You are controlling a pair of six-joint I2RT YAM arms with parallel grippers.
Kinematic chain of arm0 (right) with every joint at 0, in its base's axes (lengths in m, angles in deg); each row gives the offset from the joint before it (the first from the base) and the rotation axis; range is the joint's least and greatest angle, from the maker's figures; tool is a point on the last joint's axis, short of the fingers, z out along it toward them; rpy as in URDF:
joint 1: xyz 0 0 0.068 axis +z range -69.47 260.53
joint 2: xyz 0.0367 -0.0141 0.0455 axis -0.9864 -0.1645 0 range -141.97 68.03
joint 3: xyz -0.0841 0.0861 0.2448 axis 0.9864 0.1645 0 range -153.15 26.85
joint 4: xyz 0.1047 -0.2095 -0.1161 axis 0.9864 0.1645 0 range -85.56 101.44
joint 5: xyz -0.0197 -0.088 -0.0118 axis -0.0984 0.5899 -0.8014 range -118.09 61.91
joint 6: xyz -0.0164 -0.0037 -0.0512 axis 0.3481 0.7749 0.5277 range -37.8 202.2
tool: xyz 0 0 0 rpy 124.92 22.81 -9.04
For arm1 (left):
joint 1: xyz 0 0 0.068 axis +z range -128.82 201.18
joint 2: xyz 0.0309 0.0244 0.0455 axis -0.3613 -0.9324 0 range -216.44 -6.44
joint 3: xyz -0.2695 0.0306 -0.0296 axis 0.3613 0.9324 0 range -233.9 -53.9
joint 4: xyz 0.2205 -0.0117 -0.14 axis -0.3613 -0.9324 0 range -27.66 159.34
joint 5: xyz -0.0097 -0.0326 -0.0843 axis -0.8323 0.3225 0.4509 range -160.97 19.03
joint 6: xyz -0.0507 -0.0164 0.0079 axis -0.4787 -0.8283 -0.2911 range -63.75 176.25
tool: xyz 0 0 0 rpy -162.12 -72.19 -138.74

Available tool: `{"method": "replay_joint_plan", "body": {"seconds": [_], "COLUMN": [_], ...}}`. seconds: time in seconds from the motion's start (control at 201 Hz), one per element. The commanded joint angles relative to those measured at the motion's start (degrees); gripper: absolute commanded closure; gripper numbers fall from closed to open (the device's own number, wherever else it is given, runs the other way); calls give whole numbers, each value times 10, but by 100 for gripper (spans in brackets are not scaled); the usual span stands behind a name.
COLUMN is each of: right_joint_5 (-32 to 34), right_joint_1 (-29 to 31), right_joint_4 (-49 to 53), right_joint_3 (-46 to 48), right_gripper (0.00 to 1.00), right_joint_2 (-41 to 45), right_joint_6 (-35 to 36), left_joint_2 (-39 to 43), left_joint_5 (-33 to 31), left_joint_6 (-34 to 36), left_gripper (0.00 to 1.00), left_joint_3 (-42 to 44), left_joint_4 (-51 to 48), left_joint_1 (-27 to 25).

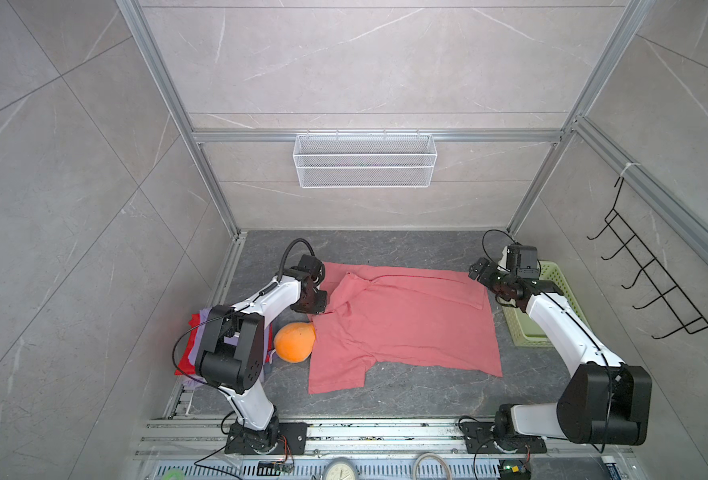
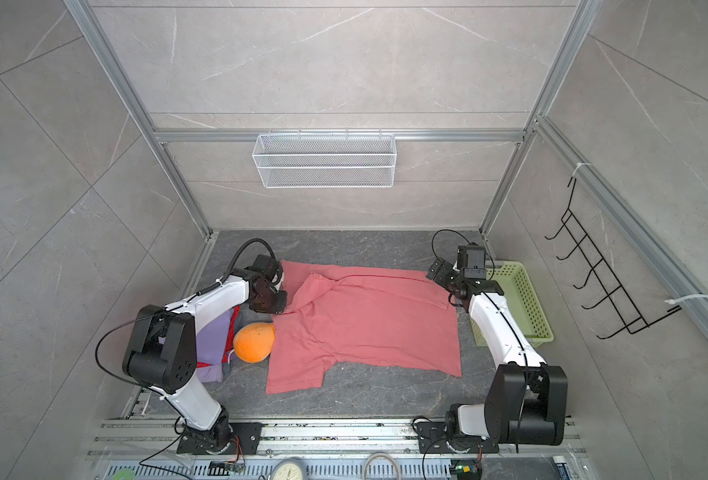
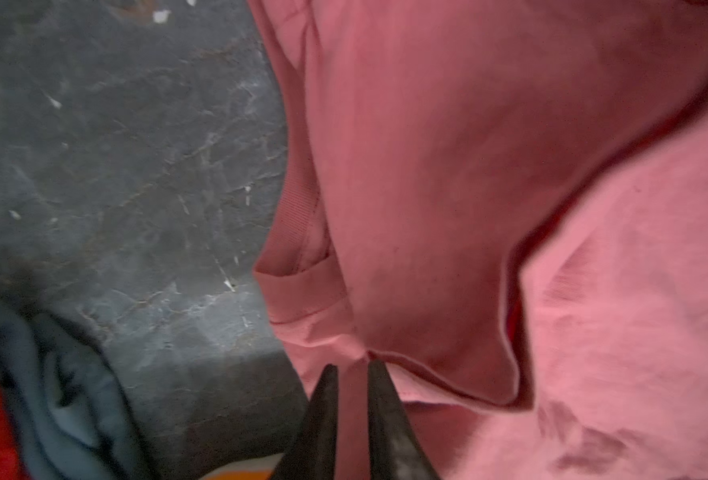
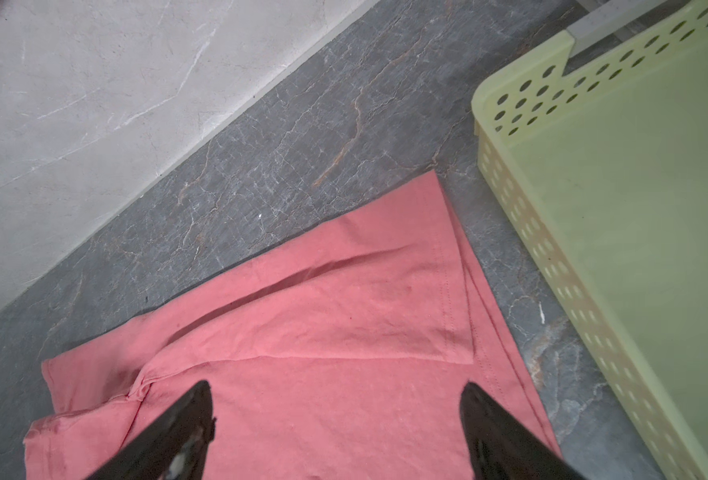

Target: Fold and stack the t-shirts

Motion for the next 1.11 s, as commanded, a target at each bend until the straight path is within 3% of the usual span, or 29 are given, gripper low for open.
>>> {"method": "replay_joint_plan", "body": {"seconds": [0.0, 0.214, 0.528, 0.657, 1.105], "right_joint_5": [17, 22, 21, 32, 23], "right_joint_1": [1, 1, 1, 1, 1], "right_joint_4": [3, 7, 11, 19, 18], "right_joint_3": [3, 4, 6, 6, 4], "right_gripper": [7, 7, 7, 7, 7], "right_joint_2": [1, 3, 4, 9, 3], "right_joint_6": [12, 16, 19, 25, 20], "left_joint_2": [22, 35, -193, -247, -303], "left_joint_5": [-66, 29, 95, 69, 48], "left_joint_6": [2, -2, -73, -101, -149], "left_gripper": [69, 47, 50, 54, 63], "left_joint_3": [-36, -58, -299, -357, -352], "left_joint_4": [24, 122, 81, 53, 42], "left_joint_1": [-5, -9, -13, -20, -48]}}
